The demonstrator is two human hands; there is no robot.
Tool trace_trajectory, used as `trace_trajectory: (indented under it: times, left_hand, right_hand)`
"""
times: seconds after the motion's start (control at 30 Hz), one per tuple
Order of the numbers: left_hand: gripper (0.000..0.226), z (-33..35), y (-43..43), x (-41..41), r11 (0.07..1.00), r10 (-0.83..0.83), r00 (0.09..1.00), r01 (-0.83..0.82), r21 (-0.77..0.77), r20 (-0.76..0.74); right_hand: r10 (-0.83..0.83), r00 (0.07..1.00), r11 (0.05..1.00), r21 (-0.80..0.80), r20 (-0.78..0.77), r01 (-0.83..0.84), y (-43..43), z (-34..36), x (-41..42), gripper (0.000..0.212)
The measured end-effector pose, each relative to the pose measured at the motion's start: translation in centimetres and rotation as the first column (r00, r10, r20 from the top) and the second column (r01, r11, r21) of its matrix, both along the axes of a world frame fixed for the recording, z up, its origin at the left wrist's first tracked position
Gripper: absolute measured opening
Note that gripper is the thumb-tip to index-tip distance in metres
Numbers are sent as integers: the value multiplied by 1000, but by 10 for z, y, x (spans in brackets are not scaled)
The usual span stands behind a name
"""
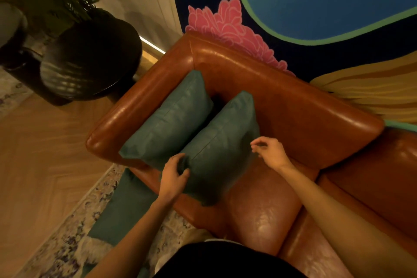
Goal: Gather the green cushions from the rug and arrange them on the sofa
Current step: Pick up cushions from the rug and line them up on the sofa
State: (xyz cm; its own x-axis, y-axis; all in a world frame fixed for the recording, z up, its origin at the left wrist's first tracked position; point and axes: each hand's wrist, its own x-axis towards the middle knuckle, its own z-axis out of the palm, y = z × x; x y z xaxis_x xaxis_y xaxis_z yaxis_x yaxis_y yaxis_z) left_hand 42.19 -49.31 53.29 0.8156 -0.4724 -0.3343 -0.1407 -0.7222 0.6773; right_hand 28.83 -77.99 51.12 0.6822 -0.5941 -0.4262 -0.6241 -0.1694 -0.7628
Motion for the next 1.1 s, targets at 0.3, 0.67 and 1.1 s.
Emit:
trace_trajectory:
  times: [0.3,0.67,1.1]
  left_hand:
    - [24,29,-6,-66,972,-9,987,-30,-233,-163]
    - [19,39,54,-136,959,49,979,-101,-266,-198]
    - [22,10,264,-181,949,246,890,-302,-92,-383]
  right_hand:
    - [-48,985,998,48,168,40,43,35,-65,23]
    - [19,990,974,222,143,-51,128,38,-116,33]
    - [231,973,896,389,2,-214,318,33,-105,33]
